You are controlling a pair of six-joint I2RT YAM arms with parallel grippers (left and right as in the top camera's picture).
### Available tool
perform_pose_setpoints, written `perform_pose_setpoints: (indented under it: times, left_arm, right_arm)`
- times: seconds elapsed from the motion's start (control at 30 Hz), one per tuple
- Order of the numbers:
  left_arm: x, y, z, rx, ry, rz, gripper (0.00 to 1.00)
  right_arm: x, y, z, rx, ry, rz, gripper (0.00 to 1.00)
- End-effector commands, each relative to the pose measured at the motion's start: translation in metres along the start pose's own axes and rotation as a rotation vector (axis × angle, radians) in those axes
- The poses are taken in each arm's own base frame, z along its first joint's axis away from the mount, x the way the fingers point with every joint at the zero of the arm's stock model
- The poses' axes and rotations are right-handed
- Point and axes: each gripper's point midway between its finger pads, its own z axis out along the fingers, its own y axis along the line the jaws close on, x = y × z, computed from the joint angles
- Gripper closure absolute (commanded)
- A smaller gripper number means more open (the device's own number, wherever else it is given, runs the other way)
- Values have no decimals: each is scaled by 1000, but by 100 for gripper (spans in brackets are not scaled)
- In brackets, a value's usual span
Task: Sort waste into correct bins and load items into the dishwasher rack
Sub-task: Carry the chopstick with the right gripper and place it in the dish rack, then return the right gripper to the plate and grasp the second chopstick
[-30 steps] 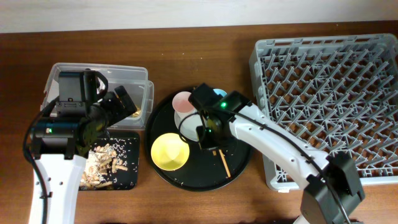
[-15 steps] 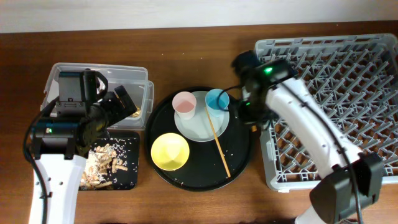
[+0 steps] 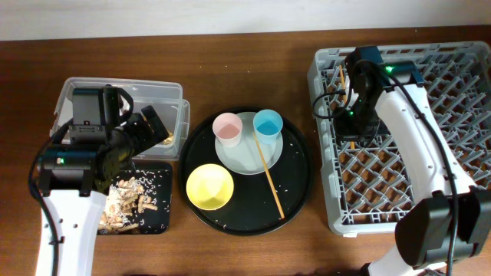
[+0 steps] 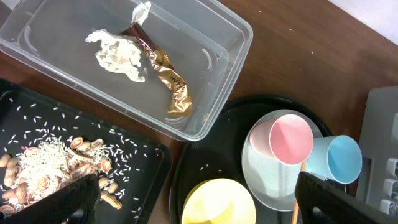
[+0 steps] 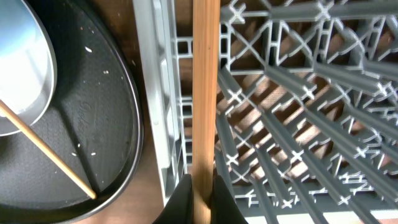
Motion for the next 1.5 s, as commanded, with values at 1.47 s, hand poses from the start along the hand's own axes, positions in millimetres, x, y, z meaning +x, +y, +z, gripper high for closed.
perform_pose_setpoints:
  times: [1.47]
  left_arm:
    - [-2,-1,-2,8,-3,-1,1]
  right_arm:
    - [78,153,28,-216,165,-213,57]
